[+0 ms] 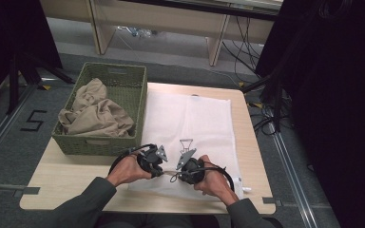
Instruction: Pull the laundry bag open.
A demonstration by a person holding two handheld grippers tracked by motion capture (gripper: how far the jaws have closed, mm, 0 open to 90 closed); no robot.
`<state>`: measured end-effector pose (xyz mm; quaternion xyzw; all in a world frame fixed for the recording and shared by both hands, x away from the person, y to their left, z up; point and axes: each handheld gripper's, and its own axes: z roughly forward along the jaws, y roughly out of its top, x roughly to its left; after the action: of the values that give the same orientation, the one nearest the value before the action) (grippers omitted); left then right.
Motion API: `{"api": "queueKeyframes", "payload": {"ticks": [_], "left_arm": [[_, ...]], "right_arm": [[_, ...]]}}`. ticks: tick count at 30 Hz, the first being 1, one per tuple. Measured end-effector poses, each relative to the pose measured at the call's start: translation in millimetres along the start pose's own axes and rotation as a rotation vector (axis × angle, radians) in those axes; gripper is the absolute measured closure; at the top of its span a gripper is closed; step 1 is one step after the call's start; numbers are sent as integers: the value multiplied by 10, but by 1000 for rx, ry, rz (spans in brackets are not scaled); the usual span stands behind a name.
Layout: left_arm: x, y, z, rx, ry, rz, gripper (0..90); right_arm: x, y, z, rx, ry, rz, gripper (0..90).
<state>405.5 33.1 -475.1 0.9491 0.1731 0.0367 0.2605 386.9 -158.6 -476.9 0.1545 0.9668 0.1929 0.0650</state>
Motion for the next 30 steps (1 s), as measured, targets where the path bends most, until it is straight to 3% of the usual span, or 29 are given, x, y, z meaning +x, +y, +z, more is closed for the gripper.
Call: {"api": "queueKeyframes", "payload": {"ticks": [3, 7, 18, 24, 26, 29, 30], "left_arm": [[-8, 15, 10, -8, 3, 20, 807], [12, 31, 17, -17, -4, 10, 806], [9, 1, 40, 25, -5, 39, 811], [-27, -6, 59, 54, 15, 88, 811], [-25, -29, 53, 32, 15, 63, 811], [-37, -19, 67, 36, 24, 79, 811], [-31, -24, 55, 15, 30, 69, 811]], "right_arm": [[-18, -10, -11, -8, -1, -1, 900], [-17, -5, -6, -4, -4, -3, 900], [-19, -3, -7, 0, 0, 14, 900], [-8, 1, -1, 4, -1, 16, 900], [-1, -1, -11, 7, 5, 21, 900], [-3, 5, -3, 10, -5, 17, 900], [-2, 0, -4, 6, -2, 22, 900]]}}
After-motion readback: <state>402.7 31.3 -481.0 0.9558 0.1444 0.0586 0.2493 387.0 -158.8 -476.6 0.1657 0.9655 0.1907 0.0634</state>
